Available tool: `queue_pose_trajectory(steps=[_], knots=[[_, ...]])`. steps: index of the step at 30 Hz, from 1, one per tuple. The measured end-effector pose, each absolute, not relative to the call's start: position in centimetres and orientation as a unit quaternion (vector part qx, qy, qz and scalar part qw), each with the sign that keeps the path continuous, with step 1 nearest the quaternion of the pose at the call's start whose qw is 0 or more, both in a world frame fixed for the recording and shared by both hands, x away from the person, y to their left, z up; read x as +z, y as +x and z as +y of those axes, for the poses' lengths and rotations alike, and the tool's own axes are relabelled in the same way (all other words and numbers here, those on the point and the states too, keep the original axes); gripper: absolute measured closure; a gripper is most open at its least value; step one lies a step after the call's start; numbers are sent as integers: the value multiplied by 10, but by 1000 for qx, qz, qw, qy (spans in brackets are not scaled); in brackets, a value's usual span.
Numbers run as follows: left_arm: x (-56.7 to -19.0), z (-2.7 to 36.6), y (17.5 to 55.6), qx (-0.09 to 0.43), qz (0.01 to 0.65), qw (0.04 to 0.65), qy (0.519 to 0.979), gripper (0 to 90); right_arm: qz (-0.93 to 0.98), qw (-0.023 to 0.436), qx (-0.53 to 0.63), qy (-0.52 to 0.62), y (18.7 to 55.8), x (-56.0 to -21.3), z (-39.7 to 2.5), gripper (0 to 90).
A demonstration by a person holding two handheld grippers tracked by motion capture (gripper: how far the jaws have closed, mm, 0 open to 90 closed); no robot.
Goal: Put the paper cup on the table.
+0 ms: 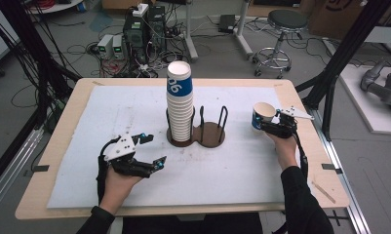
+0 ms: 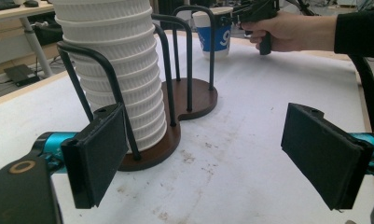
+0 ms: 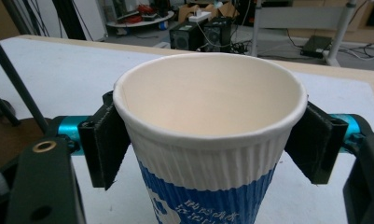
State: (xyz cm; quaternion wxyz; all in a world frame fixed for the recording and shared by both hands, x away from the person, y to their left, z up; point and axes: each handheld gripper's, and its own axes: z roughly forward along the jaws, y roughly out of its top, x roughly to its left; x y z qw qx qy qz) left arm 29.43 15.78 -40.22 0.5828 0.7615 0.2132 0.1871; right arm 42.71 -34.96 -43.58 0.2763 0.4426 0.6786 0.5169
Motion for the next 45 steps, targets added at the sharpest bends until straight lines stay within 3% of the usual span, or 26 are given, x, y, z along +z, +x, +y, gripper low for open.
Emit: queue_pose_trajectory(steps=[45], knots=[[-403,147,296,176,197,569,779,144,709,273,450,469,403,-433,-347,136]])
